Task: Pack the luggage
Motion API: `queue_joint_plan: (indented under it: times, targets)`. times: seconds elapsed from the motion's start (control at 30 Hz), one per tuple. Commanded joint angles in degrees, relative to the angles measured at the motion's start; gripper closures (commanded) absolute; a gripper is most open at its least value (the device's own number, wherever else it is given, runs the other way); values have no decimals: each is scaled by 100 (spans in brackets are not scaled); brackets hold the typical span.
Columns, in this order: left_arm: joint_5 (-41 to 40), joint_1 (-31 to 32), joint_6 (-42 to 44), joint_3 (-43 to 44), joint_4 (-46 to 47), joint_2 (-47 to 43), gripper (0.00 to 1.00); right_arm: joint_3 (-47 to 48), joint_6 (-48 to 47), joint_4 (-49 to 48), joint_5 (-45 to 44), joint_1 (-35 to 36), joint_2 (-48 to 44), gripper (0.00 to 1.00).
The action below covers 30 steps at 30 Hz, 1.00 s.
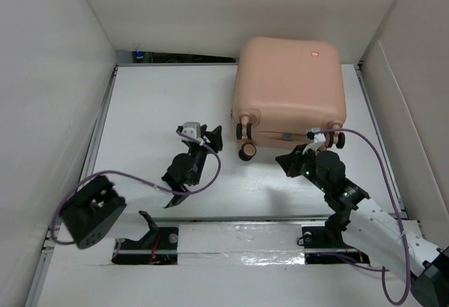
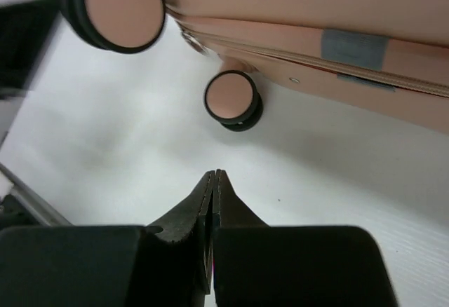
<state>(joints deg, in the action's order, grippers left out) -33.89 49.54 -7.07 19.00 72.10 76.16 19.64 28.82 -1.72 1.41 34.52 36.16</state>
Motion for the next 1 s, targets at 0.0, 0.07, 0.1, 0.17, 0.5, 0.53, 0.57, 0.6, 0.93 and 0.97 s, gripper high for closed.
queue_joint_plan:
  times: [0.0, 0.07, 0.1, 0.17, 0.5, 0.53, 0.57, 0.6, 0.93, 0.97]
  targets:
    - [1013, 21, -1111, 471, 337, -1084, 43, 49, -201, -477, -368, -33, 215, 100]
    - [1531, 21, -1217, 813, -816, -1383, 19, 5, -175, -636, -440, -95, 365, 99]
    - [1761, -84, -1296, 963, -1159, -1567, 12, -4, -166, -733, -396, -95, 409, 97]
    - [2473, -286, -1367, 1446, -2082, -1648, 1, -4, -157, -786, -343, -156, 497, 85]
    - [3565, -498, -954, 3724, -5539, -163, 1, -127, -122, -85, -790, -209, -195, 33]
    - [3573, -498, -911, 3759, -5644, -111, 1, -136, -148, -5, -896, -287, -293, 31]
    - [3573, -498, -823, 3890, -5897, -49, 2, -110, -175, 65, -906, -288, -355, 31]
    - [3539, -437, -779, 3961, -6170, 82, 4, -22, -244, 153, -958, -367, -451, 33]
    - [3160, -261, -629, 4155, -6331, 434, 11, 1867, -1229, 1586, -2809, -499, -576, 65]
    - [3213, -261, -620, 4251, -6313, 574, 13, 2033, -1308, 1656, -3135, -612, -366, 58]
